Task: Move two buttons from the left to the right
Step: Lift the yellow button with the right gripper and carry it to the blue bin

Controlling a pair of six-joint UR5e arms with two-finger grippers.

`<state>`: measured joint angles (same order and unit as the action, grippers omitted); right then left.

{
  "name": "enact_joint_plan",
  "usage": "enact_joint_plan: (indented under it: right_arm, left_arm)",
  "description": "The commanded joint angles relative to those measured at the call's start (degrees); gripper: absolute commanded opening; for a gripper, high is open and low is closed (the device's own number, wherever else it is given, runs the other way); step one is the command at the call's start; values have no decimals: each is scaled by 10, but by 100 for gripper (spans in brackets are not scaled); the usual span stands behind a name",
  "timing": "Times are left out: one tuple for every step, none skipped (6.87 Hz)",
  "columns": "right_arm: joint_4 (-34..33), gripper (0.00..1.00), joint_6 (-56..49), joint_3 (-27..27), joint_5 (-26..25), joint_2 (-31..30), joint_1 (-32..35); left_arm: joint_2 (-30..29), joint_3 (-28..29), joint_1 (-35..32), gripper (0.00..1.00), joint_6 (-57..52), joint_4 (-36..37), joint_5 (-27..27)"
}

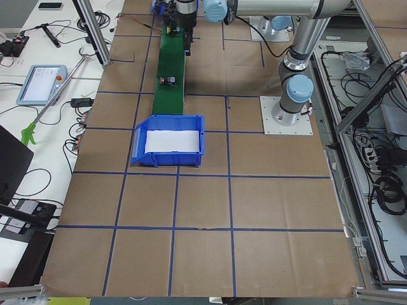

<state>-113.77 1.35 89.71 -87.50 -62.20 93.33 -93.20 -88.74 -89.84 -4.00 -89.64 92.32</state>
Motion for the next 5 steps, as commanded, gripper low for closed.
enact_joint_plan:
  right_arm:
    - [-7, 65, 1, -2, -1, 6, -1]
    - [-1, 36, 2, -2, -3, 4, -2]
    - [2, 7, 5, -3, -2, 1, -3]
    - [0, 4, 11, -4, -3, 0, -4]
    - [0, 3, 20, -8, -2, -6, -4]
  left_arm:
    - [0, 1, -2, 100, 3, 1, 1]
    - [0, 2, -2, 100, 5, 1, 1]
    - [0, 2, -2, 100, 7, 1, 1]
    - [0, 4, -2, 100, 7, 3, 1]
    - [-1, 6, -2, 100, 7, 3, 1]
